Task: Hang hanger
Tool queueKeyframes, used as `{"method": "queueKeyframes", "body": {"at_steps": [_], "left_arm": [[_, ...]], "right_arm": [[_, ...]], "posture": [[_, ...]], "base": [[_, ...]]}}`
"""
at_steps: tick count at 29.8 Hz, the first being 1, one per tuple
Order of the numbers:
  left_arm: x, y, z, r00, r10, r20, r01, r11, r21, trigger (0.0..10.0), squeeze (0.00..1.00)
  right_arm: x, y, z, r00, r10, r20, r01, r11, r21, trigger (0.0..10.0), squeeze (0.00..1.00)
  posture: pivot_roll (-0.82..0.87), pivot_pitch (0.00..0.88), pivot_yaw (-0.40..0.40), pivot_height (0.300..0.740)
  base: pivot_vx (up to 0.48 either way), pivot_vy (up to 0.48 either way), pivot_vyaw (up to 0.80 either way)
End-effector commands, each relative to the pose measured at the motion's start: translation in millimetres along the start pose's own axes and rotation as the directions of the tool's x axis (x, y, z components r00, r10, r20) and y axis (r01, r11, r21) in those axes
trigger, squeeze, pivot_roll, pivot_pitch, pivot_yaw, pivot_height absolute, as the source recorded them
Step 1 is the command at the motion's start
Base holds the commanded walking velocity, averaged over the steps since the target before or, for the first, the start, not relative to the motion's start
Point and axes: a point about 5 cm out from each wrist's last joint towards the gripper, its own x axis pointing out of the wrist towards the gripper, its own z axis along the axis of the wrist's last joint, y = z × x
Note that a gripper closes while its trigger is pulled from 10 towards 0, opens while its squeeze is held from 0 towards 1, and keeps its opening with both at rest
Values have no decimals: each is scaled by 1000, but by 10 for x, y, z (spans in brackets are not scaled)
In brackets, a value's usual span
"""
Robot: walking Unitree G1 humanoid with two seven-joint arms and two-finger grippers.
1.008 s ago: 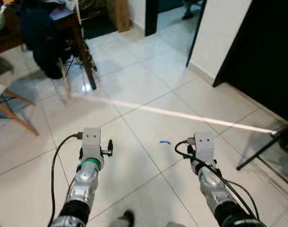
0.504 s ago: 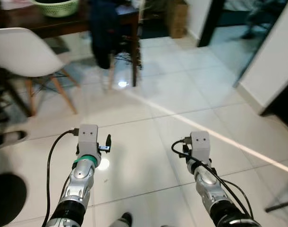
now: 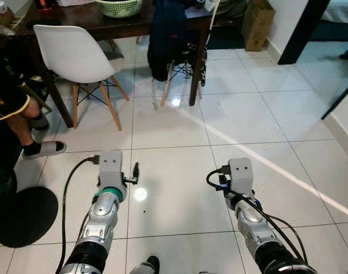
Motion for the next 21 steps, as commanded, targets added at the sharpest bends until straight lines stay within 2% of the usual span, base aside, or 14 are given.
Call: {"method": "queueKeyframes", "body": {"at_steps": [1,21], "left_arm": [[-10,10,-2,1000,2,-1,-2,1000,-14,10000,0],[-10,27,25,1000,11,6,-11,1000,-22,10000,0]], "right_arm": [[-8,-6,-18,1000,1,-9,-1,1000,9,10000,0],[4,-10,-1,1000,13,-9,-13,1000,4,10000,0]], "posture": [[-32,28,11,740],[-25,27,-1,740]], "base": [[364,0,0],[368,0,0]]}}
